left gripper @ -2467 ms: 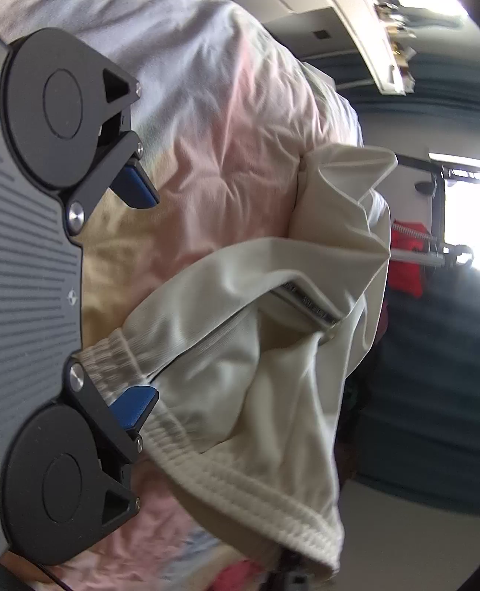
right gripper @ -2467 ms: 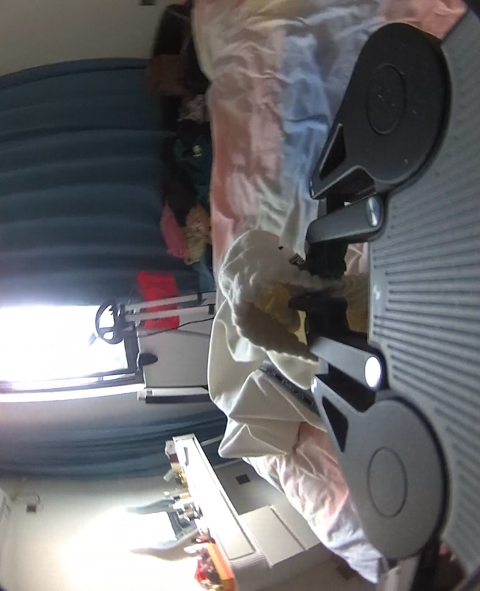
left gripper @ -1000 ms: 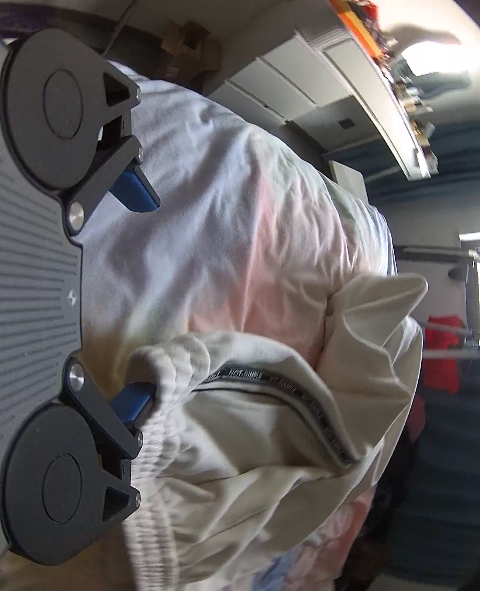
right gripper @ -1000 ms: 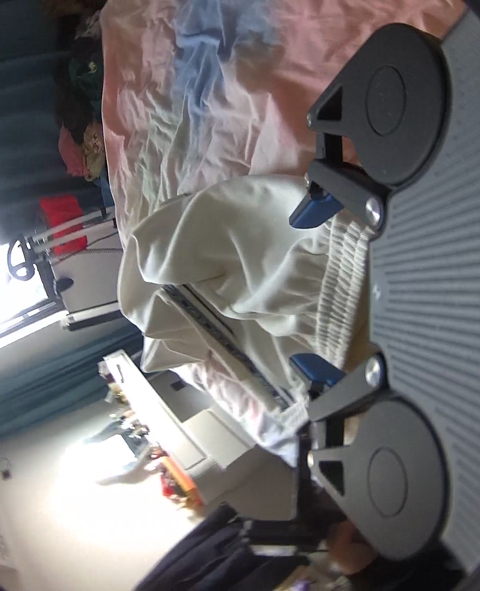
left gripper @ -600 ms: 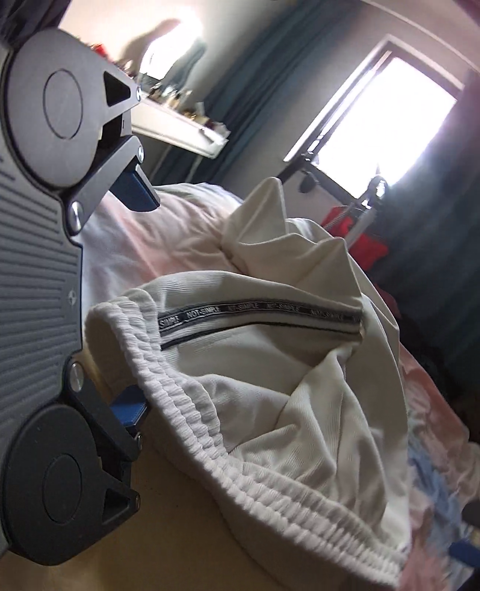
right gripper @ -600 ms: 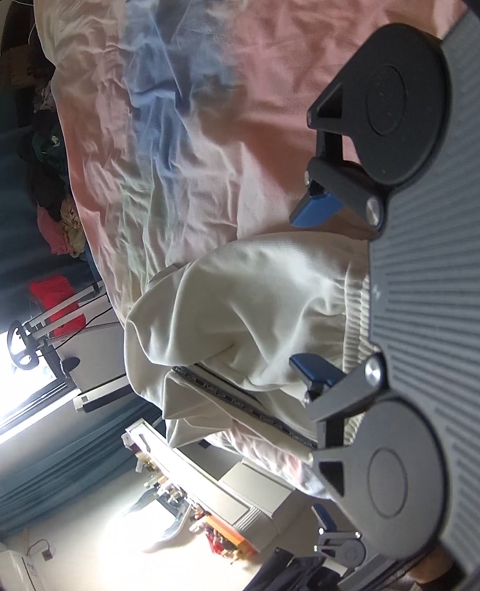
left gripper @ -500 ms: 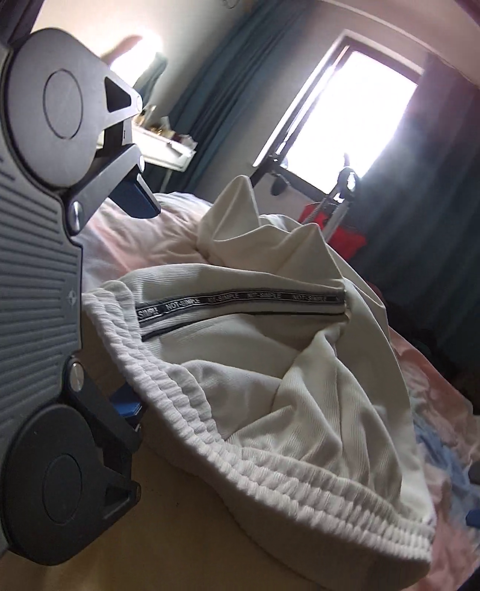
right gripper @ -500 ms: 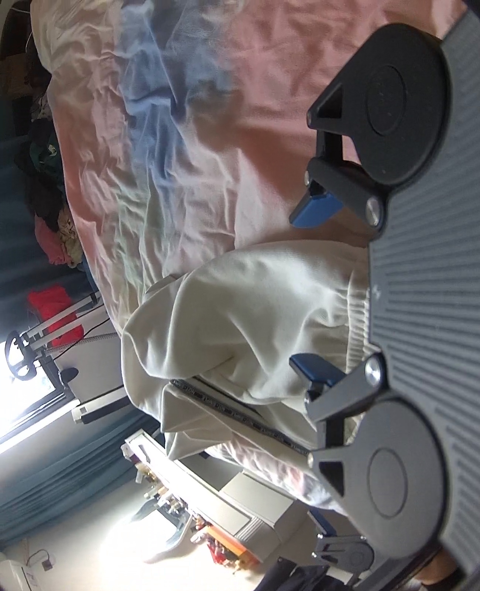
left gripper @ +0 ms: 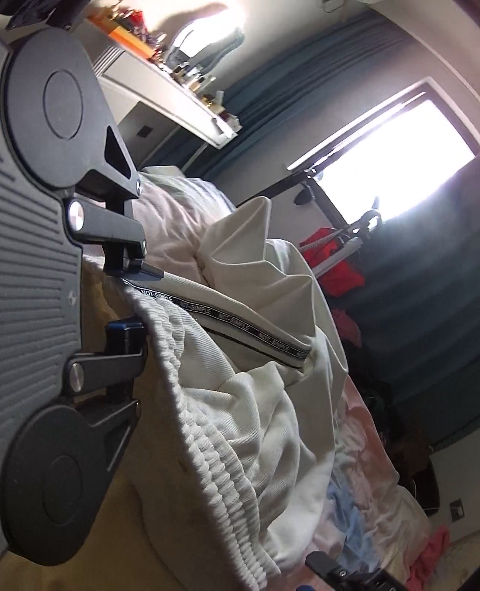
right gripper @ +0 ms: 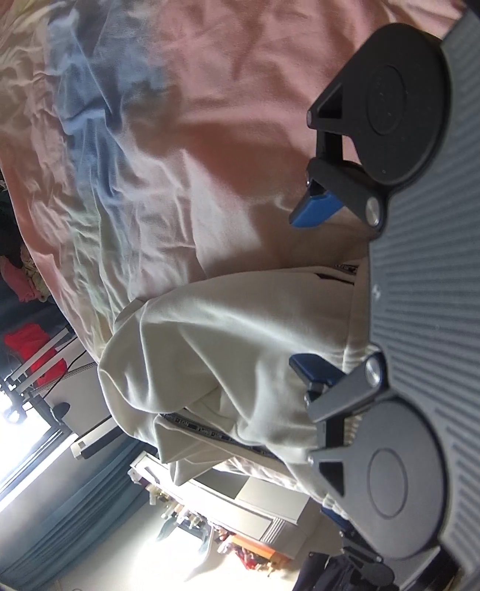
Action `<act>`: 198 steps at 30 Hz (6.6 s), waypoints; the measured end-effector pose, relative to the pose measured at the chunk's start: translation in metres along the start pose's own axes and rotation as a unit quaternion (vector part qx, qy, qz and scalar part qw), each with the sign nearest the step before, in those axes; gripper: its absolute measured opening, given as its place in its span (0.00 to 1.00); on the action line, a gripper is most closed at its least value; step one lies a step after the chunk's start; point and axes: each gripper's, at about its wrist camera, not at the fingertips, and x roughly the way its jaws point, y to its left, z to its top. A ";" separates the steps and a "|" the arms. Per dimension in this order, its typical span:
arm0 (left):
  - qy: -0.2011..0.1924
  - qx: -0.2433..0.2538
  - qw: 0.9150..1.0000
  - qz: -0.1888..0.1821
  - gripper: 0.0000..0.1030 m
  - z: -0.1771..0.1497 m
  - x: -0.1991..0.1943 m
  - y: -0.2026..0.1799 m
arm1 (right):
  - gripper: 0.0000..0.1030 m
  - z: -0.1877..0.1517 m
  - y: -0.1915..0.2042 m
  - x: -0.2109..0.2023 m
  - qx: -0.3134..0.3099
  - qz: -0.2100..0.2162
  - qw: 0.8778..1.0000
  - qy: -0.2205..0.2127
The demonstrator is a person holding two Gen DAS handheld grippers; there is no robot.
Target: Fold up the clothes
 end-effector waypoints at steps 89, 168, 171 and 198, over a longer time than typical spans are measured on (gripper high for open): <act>0.111 -0.451 0.885 0.028 0.06 -0.062 0.187 0.361 | 0.30 -0.123 0.341 0.198 -0.036 0.269 0.945 0.183; 0.007 -0.284 0.954 -0.101 0.05 0.206 0.249 0.092 | 0.86 0.043 0.015 0.104 -0.086 -0.078 0.990 -0.084; -0.023 -0.265 0.956 -0.121 0.05 0.193 0.186 0.085 | 0.86 0.041 0.017 0.095 -0.082 -0.069 0.990 -0.088; -0.058 -0.312 0.925 -0.210 0.77 0.030 -0.046 -0.007 | 0.84 0.028 0.081 -0.006 -0.128 0.051 0.987 -0.078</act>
